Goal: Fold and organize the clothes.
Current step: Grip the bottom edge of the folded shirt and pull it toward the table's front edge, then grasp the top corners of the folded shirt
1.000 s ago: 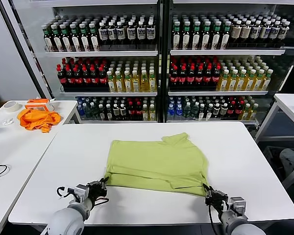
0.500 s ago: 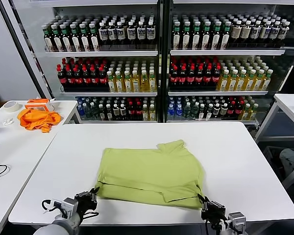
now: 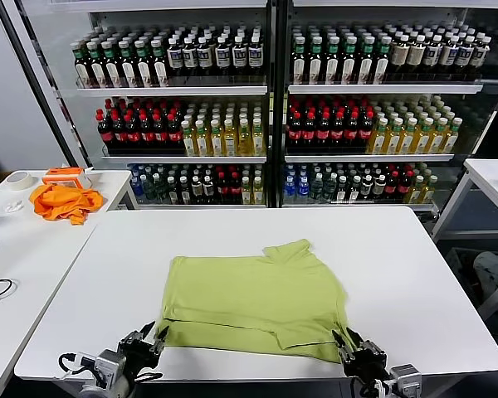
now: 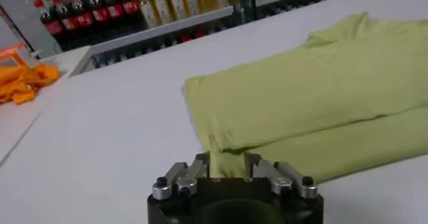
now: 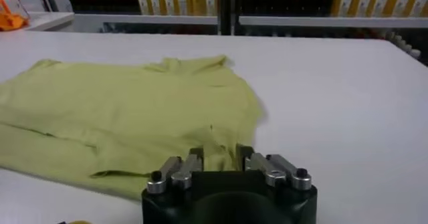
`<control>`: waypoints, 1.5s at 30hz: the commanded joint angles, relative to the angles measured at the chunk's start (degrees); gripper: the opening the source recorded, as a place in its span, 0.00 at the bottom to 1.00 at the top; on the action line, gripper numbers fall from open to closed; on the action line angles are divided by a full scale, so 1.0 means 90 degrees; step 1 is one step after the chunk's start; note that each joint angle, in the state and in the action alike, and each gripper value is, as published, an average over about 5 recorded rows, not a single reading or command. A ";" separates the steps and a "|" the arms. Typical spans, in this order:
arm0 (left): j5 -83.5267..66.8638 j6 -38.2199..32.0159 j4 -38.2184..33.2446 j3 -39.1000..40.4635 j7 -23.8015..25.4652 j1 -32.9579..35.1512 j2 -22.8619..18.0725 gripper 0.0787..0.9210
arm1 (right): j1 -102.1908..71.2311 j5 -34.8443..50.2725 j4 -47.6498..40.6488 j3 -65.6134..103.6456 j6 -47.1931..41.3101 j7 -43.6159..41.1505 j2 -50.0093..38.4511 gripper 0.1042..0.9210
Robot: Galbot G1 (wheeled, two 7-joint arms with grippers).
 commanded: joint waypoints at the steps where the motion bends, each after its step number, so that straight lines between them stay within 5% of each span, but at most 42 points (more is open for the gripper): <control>1: -0.0369 -0.0025 -0.0158 -0.0150 -0.0020 -0.0643 0.0163 0.49 | 0.0536 0.0399 0.0260 0.0359 -0.0165 0.0065 -0.0094 0.59; 8: -0.0776 -0.0154 0.1346 0.0383 0.0485 -0.2470 0.0059 0.73 | 0.2766 0.0852 -0.0951 -0.0608 -0.0541 0.0490 0.0026 0.82; 13: -0.0807 -0.0197 0.2081 0.0713 0.0711 -0.3162 -0.0011 0.87 | 0.3984 0.0970 -0.1812 -0.1392 -0.0569 0.0662 0.0225 0.88; 33: -0.0778 -0.0188 0.4471 0.1782 0.1380 -0.5083 -0.0237 0.88 | 0.6682 0.0352 -0.5595 -0.2977 -0.0355 0.0933 0.1839 0.88; 45: -0.1042 -0.0182 0.5078 0.1895 0.1577 -0.5411 -0.0319 0.88 | 0.6601 -0.0022 -0.6285 -0.2959 0.0073 0.0773 0.2122 0.88</control>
